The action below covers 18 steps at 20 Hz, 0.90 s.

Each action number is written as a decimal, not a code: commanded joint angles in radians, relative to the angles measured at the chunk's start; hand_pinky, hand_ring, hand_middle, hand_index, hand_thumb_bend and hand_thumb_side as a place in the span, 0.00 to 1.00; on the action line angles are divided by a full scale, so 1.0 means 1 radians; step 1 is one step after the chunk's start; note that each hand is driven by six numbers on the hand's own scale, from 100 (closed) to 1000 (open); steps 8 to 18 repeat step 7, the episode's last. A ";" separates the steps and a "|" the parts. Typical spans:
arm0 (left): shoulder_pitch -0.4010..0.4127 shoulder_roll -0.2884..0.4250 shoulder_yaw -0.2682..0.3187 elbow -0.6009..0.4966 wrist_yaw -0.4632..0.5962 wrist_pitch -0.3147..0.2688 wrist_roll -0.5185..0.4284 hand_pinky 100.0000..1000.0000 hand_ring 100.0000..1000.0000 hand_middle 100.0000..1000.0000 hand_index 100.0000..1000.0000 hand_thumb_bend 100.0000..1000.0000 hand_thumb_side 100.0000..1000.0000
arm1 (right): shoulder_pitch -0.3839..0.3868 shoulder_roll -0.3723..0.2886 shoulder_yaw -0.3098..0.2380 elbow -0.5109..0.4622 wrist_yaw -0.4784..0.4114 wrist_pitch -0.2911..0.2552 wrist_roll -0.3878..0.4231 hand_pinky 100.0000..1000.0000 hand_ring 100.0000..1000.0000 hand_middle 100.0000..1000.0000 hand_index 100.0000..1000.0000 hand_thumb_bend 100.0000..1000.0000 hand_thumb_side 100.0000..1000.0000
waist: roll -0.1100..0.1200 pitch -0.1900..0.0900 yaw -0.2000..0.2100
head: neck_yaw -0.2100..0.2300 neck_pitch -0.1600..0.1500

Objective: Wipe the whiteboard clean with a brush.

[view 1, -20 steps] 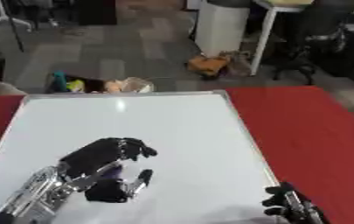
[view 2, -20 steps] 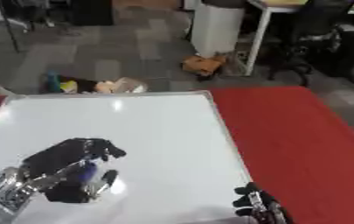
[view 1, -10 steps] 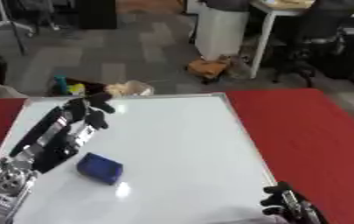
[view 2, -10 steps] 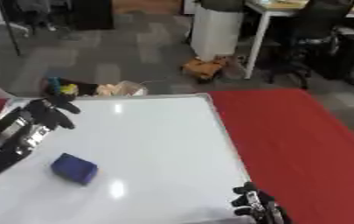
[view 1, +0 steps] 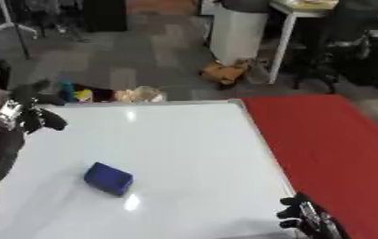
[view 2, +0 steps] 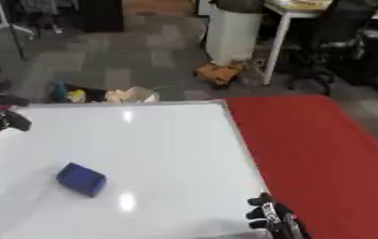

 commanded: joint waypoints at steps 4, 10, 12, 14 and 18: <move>-0.002 0.015 0.036 0.022 0.071 0.016 0.001 0.57 0.51 0.66 0.96 0.23 1.00 | -0.001 -0.017 -0.010 -0.013 0.000 -0.001 -0.004 0.55 0.59 0.42 0.64 0.00 0.87 | 0.000 -0.011 0.002 | 0.000 0.003; 0.008 0.014 0.042 0.032 0.077 0.014 -0.005 0.57 0.51 0.66 0.96 0.23 1.00 | -0.003 -0.018 -0.010 -0.015 -0.002 -0.001 -0.004 0.55 0.59 0.42 0.64 0.00 0.87 | 0.000 -0.012 0.005 | 0.000 0.004; 0.008 0.014 0.042 0.032 0.077 0.014 -0.005 0.57 0.51 0.66 0.96 0.23 1.00 | -0.003 -0.018 -0.010 -0.015 -0.002 -0.001 -0.004 0.55 0.59 0.42 0.64 0.00 0.87 | 0.000 -0.012 0.005 | 0.000 0.004; 0.008 0.014 0.042 0.032 0.077 0.014 -0.005 0.57 0.51 0.66 0.96 0.23 1.00 | -0.003 -0.018 -0.010 -0.015 -0.002 -0.001 -0.004 0.55 0.59 0.42 0.64 0.00 0.87 | 0.000 -0.012 0.005 | 0.000 0.004; 0.008 0.014 0.042 0.032 0.077 0.014 -0.005 0.57 0.51 0.66 0.96 0.23 1.00 | -0.003 -0.018 -0.010 -0.015 -0.002 -0.001 -0.004 0.55 0.59 0.42 0.64 0.00 0.87 | 0.000 -0.012 0.005 | 0.000 0.004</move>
